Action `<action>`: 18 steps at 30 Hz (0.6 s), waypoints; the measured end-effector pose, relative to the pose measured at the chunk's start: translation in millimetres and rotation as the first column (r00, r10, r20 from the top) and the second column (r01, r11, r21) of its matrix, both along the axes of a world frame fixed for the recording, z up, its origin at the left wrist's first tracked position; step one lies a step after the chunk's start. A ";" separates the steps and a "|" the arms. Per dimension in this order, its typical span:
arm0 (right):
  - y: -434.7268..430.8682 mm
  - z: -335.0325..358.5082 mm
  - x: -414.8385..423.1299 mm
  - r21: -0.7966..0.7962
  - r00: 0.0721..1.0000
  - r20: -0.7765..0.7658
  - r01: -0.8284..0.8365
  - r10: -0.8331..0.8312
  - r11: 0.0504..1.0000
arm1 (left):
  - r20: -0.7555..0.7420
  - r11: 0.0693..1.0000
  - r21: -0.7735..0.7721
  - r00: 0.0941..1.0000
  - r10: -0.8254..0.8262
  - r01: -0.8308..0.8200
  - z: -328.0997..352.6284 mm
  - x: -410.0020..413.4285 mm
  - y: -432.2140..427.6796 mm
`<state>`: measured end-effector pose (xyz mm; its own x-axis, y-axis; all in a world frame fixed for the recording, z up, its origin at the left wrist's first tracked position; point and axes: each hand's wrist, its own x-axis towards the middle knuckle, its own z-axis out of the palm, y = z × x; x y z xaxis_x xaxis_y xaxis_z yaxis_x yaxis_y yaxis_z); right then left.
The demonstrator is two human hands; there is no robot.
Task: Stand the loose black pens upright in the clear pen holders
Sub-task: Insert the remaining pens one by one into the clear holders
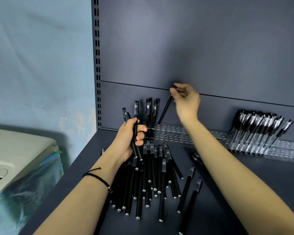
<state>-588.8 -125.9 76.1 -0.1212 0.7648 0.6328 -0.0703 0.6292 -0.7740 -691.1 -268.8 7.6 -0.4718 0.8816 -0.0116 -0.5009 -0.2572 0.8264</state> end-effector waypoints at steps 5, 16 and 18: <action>-1.5 1.6 -0.4 0.063 0.997 0.064 -0.039 0.034 0.997 | -0.042 1.000 0.015 0.999 -0.007 0.008 -1.9 -0.2 0.3; -7.4 5.8 2.7 0.125 0.985 0.164 -0.078 0.057 0.989 | -0.091 0.999 0.051 0.996 -0.007 0.012 -4.5 1.3 -1.8; -10.7 3.7 2.8 0.159 0.979 0.198 -0.087 0.055 0.983 | -0.088 0.999 0.053 0.996 -0.006 0.010 -4.7 1.2 -1.8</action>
<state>-586.0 -136.6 79.8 -0.3032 0.6358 0.7098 0.0201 0.7490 -0.6623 -689.9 -270.6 2.9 -0.4619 0.8836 0.0769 -0.4293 -0.2986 0.8524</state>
